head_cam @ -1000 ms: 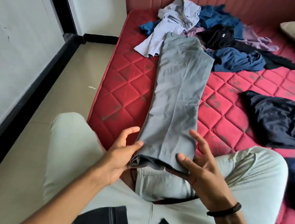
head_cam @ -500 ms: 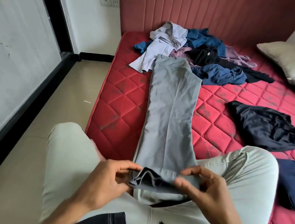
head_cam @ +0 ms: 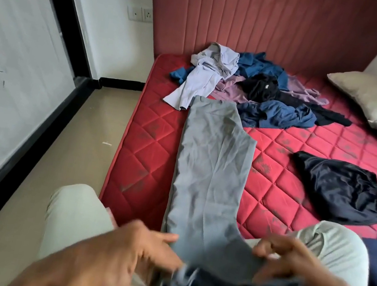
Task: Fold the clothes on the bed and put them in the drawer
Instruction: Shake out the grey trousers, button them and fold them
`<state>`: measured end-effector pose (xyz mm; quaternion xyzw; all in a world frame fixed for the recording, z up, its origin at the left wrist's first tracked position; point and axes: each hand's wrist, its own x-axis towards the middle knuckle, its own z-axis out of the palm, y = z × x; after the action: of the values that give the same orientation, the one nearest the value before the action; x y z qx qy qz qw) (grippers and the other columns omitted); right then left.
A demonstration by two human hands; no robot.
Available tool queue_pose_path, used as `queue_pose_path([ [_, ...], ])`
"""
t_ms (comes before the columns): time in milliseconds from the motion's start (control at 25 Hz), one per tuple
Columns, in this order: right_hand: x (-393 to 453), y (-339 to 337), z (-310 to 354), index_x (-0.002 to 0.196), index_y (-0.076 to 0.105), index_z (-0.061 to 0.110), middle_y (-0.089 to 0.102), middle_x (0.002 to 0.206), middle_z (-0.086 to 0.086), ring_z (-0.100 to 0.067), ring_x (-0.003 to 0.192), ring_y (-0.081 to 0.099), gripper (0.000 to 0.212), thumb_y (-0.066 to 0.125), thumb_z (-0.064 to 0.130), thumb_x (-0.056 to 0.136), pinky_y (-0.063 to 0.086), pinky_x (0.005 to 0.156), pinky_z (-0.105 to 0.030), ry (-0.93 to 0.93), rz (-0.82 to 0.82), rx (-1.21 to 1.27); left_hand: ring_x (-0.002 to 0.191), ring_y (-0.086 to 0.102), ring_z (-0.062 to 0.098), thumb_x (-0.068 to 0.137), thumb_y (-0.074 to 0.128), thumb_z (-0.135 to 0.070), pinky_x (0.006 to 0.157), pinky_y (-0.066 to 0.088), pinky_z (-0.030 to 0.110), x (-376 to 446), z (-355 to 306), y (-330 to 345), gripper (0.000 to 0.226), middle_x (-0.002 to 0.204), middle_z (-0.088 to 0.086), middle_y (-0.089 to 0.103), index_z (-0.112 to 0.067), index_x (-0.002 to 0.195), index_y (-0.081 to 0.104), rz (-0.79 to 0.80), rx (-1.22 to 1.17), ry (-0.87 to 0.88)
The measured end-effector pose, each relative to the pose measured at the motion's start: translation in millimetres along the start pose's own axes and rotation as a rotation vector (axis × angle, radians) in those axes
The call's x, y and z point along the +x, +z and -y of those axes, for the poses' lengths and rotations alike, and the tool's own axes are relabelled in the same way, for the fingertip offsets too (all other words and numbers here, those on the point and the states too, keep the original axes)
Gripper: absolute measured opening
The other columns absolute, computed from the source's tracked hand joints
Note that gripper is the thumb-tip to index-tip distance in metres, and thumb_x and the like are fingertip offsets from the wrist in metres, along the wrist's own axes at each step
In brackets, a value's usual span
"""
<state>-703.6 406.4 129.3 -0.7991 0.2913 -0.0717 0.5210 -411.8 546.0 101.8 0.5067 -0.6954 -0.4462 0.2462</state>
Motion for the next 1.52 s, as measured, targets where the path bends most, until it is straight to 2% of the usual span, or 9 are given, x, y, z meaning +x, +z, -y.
queue_pose_path([
  [120,36,-23,27,0.114,0.069,0.004,0.075,0.113,-0.015,-0.027,0.110,0.071,0.020,0.065,0.004,0.095,0.056,0.096,-0.034,-0.334,-0.418,0.321,0.101,0.072,0.024,0.093,0.075,-0.023,0.089,0.058,0.042,45,-26,-54,0.023,0.104,0.008,0.078,-0.009,0.111,0.076,-0.537,-0.198,0.145],
  [320,179,-55,-7,0.115,0.064,0.009,0.077,0.093,-0.008,-0.010,0.076,0.068,0.049,0.086,0.019,0.073,0.057,0.070,-0.020,-0.153,-0.653,0.436,0.073,0.060,0.005,0.093,0.076,-0.025,0.067,0.050,0.028,170,37,-121,0.010,0.079,-0.003,0.077,-0.018,0.087,0.078,-1.007,-0.289,0.114],
  [440,269,-64,-67,0.113,0.066,0.015,0.076,0.095,-0.009,-0.014,0.076,0.068,0.048,0.092,0.013,0.072,0.060,0.069,-0.028,-0.030,-0.729,0.349,0.059,0.038,0.005,0.090,0.079,-0.032,0.052,0.031,0.025,239,116,-147,0.034,0.058,-0.015,0.049,-0.021,0.063,0.062,-1.102,-0.343,-0.075],
  [600,384,-90,-128,0.106,0.070,0.017,0.074,0.099,-0.003,-0.021,0.089,0.071,0.034,0.086,0.027,0.078,0.061,0.087,-0.045,0.118,-0.792,0.201,0.083,0.068,0.015,0.086,0.082,-0.014,0.088,0.059,0.037,309,194,-199,0.032,0.096,0.008,0.075,-0.007,0.116,0.073,-1.085,-0.700,-0.292],
  [840,515,-135,-168,0.070,0.057,0.015,0.057,0.066,0.006,-0.017,0.075,0.056,0.024,0.070,0.019,0.090,0.040,0.062,-0.027,0.242,-0.773,0.087,0.069,0.070,0.005,0.080,0.085,-0.003,0.074,0.057,0.016,401,270,-281,0.039,0.089,0.006,0.073,0.000,0.116,0.072,-1.132,-0.568,-0.368],
  [1040,574,-144,-197,0.099,0.071,0.006,0.072,0.099,-0.013,-0.032,0.108,0.064,0.020,0.064,0.023,0.091,0.053,0.090,-0.038,0.347,-0.738,-0.031,0.084,0.072,0.014,0.074,0.091,-0.011,0.088,0.059,0.024,439,317,-297,0.037,0.097,0.008,0.078,-0.005,0.108,0.078,-1.229,-0.496,-0.429],
  [1200,593,-152,-191,0.126,0.065,0.024,0.065,0.128,-0.012,-0.036,0.122,0.058,0.032,0.059,0.032,0.095,0.048,0.102,-0.042,0.363,-0.803,-0.129,0.086,0.070,0.011,0.081,0.086,-0.014,0.069,0.049,0.004,447,314,-317,0.039,0.108,0.010,0.077,-0.005,0.117,0.074,-1.223,-0.400,-0.383],
  [1320,584,-145,-178,0.141,0.048,0.015,0.056,0.140,-0.018,-0.041,0.128,0.051,0.048,0.057,0.036,0.099,0.041,0.102,-0.044,0.203,-0.824,-0.236,0.121,0.061,0.016,0.082,0.081,-0.043,0.102,0.047,0.022,433,289,-303,0.063,0.133,0.006,0.065,-0.017,0.137,0.062,-1.121,0.046,-0.347],
  [1520,430,-77,-171,0.149,0.045,0.007,0.049,0.153,-0.011,-0.024,0.144,0.043,0.065,0.054,0.045,0.098,0.032,0.120,-0.041,-0.259,-0.297,-0.546,0.158,-0.001,0.014,0.065,0.051,-0.096,0.129,0.006,0.043,319,242,-195,0.130,0.172,0.002,0.009,-0.017,0.164,0.017,-0.096,0.654,-0.189],
])
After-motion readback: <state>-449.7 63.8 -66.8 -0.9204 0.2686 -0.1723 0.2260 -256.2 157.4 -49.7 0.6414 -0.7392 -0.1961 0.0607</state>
